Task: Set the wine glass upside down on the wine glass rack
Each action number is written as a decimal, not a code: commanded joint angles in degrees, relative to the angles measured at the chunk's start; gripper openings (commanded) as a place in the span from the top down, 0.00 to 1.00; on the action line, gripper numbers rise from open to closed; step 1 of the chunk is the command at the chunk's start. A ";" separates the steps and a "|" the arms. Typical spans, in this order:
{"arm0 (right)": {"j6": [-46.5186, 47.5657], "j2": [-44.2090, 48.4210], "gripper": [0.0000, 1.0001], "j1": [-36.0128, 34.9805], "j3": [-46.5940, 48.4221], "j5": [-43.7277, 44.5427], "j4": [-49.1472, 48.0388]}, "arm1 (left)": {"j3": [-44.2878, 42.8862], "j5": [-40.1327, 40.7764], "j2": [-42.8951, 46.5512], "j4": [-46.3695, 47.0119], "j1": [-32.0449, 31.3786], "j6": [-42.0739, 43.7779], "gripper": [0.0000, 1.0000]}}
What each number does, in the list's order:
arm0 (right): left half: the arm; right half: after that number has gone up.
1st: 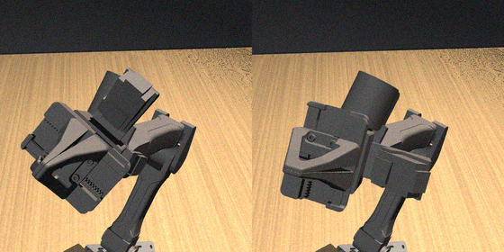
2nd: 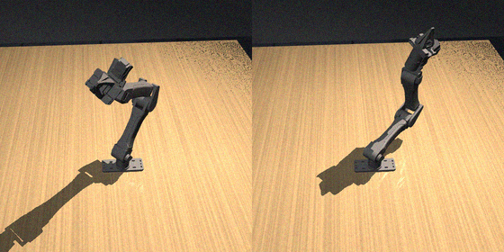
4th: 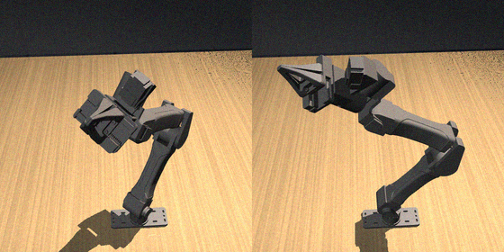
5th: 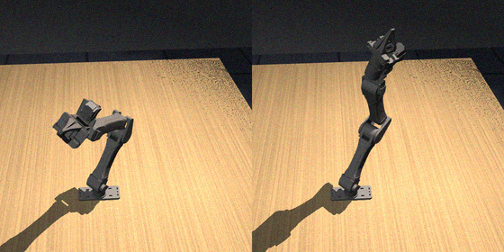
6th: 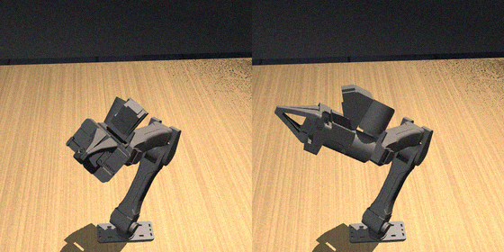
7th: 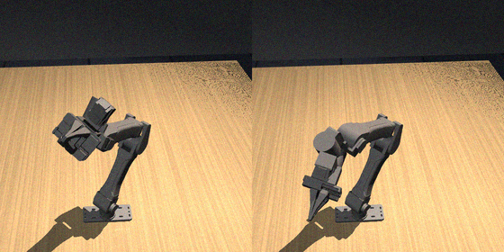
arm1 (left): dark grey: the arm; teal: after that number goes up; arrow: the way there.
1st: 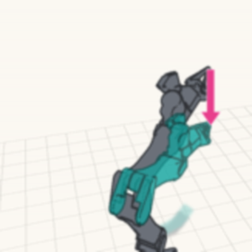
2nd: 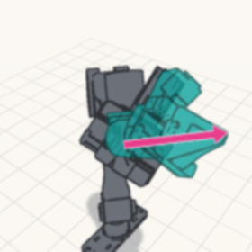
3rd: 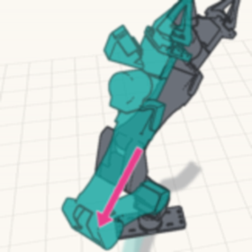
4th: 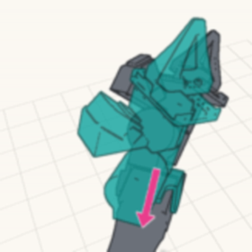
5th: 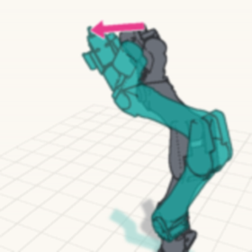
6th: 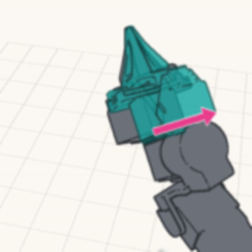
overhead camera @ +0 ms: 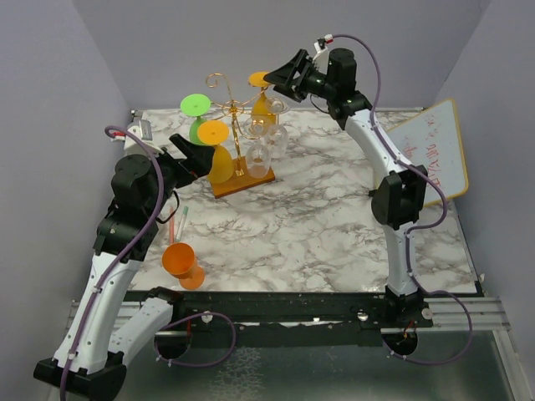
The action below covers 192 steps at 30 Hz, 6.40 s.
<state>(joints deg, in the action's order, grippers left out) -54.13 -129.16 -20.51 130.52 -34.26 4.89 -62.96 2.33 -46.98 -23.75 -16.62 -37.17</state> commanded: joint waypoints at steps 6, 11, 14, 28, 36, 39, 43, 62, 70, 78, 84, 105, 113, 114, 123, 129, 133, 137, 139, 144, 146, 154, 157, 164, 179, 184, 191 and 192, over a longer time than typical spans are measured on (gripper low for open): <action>4.64 8.55 0.27 0.29 -4.98 6.52 2.22 | -1.55 -1.40 1.41 -1.53 -0.08 0.87 0.01; 5.19 9.22 0.29 0.30 -5.71 9.30 4.47 | -1.38 -1.45 1.78 -1.65 -0.08 0.87 0.01; 5.09 8.88 0.39 0.28 -5.73 8.46 3.53 | -1.38 -1.48 1.89 -1.65 -0.08 0.78 0.01; 4.75 2.82 0.65 0.18 1.73 7.20 5.48 | -5.61 -5.86 0.93 -1.65 -0.08 0.42 0.01; 5.34 2.73 0.68 0.19 1.26 5.98 2.16 | -10.95 -10.04 -2.05 -0.90 -0.08 1.64 0.01; 6.91 4.95 0.68 0.21 -1.44 6.67 1.39 | -14.32 -12.58 -4.88 0.10 -0.08 2.88 0.01; 9.28 11.23 0.66 0.21 -8.91 10.34 -0.77 | -20.26 -15.43 -10.53 0.80 -0.08 4.19 0.02; 23.76 43.39 0.41 0.25 -42.76 24.96 5.78 | -22.71 -7.32 -7.72 -12.32 -0.08 18.28 0.01; 27.66 59.41 0.36 0.22 -60.78 31.50 11.32 | -20.73 -3.58 -0.75 -20.95 -0.08 18.02 0.01; 27.30 66.75 0.37 0.23 -67.52 27.33 18.99 | -24.51 -5.04 -3.20 -25.53 -0.07 13.34 0.04; 23.18 71.65 0.37 0.20 -75.97 22.54 18.11 | -17.61 8.28 1.96 -35.73 -0.08 8.28 0.16; 14.15 69.17 0.40 0.19 -84.62 24.58 15.95 | 3.73 11.02 9.77 -58.80 -0.08 3.17 0.46; 13.21 69.66 0.40 0.21 -85.76 25.37 16.48 | 4.52 11.25 9.56 -58.69 -0.03 2.01 0.48; 12.99 69.71 0.40 0.21 -85.98 25.46 16.47 | 4.63 11.03 9.40 -58.69 -0.07 1.95 0.48; 12.12 69.72 0.40 0.23 -86.10 25.86 16.14 | 8.82 3.90 7.33 -57.23 -0.08 2.39 0.69; 12.21 70.00 0.40 0.21 -85.42 26.35 16.83 | 8.43 2.42 6.28 -54.60 -0.08 3.11 0.94; 11.87 70.34 0.40 0.20 -85.72 26.23 16.91 | 7.93 -5.48 6.46 -48.92 -0.08 4.50 1.00; 10.09 70.69 0.39 0.21 -87.96 24.33 14.55 | 6.71 -14.44 6.68 -40.82 -0.08 4.42 1.00; 8.75 70.85 0.38 0.26 -90.08 20.59 11.03 | 6.49 -18.49 6.32 -36.47 -0.08 3.48 1.00; 5.85 71.86 0.31 0.21 -96.52 6.38 -3.55 | 8.73 -27.48 5.18 -25.18 -0.08 -0.68 1.00; 5.68 73.05 0.24 0.20 -98.88 3.35 -9.48 | 9.66 -30.15 4.38 -21.04 -0.08 -2.62 1.00; 11.53 73.07 0.16 -1.11 -97.09 -0.88 -9.76 | 13.02 -33.95 0.59 -8.57 -0.08 -8.38 1.00; 16.88 70.90 0.17 -6.65 -94.64 5.32 -8.34 | 15.19 -34.05 -0.21 -4.39 -0.21 -11.35 1.00; 20.59 61.33 0.34 -13.31 -86.92 14.98 -5.01 | 15.89 -32.64 -0.73 -2.09 -0.47 -12.74 1.00; 19.26 57.49 0.81 -14.08 -84.91 13.10 -7.80 | 16.74 -33.16 0.32 -2.00 -0.52 -12.81 1.00; 23.73 58.52 0.99 -14.30 -84.55 14.70 -7.27 | 16.36 -32.47 1.48 -2.45 -0.52 -11.40 0.87; 36.38 62.58 1.00 -14.31 -83.72 21.24 -5.49 | 14.62 -31.78 4.82 -4.99 -0.52 -7.42 0.44; 38.78 63.31 1.00 -14.32 -83.51 22.68 -5.59 | 14.42 -31.23 5.92 -5.45 -0.52 -6.79 0.39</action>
<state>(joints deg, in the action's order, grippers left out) -26.48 -69.12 -34.57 44.99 -17.65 -1.65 -46.39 -29.12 -44.21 -28.18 -17.02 -47.40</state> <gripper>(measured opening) 0.026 0.540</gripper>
